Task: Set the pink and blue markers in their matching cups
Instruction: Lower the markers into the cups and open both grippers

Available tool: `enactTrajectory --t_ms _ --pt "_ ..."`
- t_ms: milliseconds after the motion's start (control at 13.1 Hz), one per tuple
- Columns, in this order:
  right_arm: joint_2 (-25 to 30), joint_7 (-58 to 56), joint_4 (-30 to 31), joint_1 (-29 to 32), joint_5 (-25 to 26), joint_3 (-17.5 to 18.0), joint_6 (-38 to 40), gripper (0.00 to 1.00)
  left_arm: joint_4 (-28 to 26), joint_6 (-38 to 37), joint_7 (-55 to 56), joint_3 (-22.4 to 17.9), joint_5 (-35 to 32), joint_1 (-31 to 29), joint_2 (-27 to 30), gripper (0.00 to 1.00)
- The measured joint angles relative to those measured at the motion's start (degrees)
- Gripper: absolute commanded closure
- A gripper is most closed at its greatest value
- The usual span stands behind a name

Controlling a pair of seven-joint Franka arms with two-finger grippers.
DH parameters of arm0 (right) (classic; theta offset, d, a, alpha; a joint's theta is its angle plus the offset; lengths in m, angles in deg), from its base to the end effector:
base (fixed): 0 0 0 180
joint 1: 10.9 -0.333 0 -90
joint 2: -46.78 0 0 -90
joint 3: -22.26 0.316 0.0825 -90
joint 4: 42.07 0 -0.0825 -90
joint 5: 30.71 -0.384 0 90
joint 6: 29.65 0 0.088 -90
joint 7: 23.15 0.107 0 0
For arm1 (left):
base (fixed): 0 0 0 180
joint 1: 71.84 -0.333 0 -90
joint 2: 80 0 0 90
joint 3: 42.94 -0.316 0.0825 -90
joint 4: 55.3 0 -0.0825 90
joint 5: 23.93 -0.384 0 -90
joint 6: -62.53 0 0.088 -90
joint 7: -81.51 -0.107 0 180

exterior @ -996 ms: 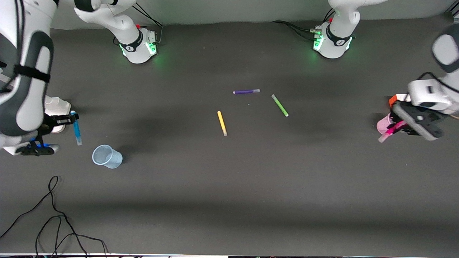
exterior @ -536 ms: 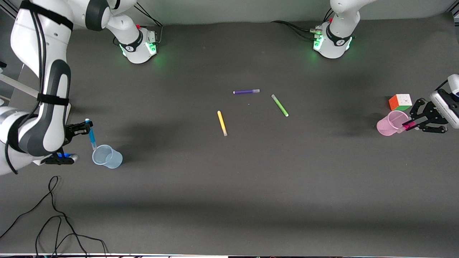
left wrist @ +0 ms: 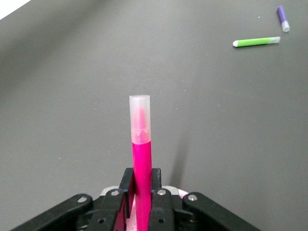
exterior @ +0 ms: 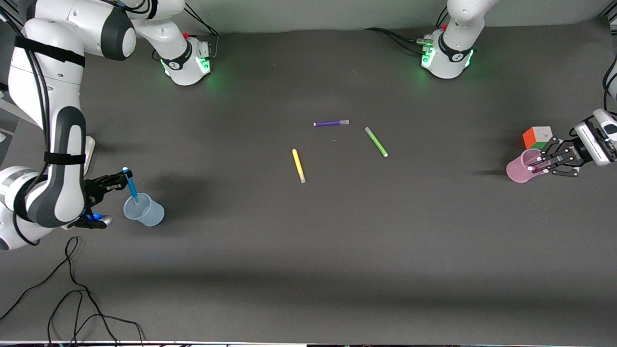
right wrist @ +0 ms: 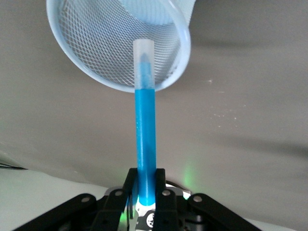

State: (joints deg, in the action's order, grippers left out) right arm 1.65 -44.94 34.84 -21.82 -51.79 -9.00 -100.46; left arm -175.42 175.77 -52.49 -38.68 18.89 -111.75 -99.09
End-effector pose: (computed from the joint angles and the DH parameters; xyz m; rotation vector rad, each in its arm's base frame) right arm 0.6244 -0.1094 0.2709 -2.6998 0.0274 1.0541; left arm 0.4639 0.2796 0.2457 2.0637 -1.4880 0.7830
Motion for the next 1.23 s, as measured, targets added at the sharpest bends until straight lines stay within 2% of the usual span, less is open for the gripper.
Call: enactTrajectory --t_ms 689,843,919,996,1072,1149,1226 --pt "-3.5 0.0 -5.2 -0.3 0.0 0.2 0.1 0.99 0.4 -2.1 -1.5 0.6 1.6 -0.6 -1.5 1.00" --pt "-4.3 0.0 -6.3 -0.3 0.0 0.3 0.1 0.94 0.5 -2.5 -1.7 0.6 1.8 -0.9 -1.9 1.00" --pt "-4.8 0.0 -6.8 -0.3 0.0 0.3 0.1 0.92 0.6 -2.6 -1.8 0.6 1.8 -0.9 -2.0 0.94" --pt "-5.2 0.0 -7.2 -0.3 0.0 0.3 0.1 0.71 0.7 -2.6 -1.8 0.6 1.8 -1.0 -2.0 0.93" --pt "-5.4 0.0 -7.4 -0.3 0.0 0.3 0.1 0.28 0.7 -2.6 -1.8 0.6 1.8 -1.0 -2.0 0.89" --pt "-5.5 0.0 -7.5 -0.3 0.0 0.3 0.1 0.11 0.8 -2.6 -1.8 0.6 1.9 -1.0 -2.0 0.88" --pt "-5.5 0.0 -7.6 -0.3 0.0 0.3 0.1 0.00 0.8 -2.6 -1.8 0.6 1.9 -1.0 -2.0 0.88"
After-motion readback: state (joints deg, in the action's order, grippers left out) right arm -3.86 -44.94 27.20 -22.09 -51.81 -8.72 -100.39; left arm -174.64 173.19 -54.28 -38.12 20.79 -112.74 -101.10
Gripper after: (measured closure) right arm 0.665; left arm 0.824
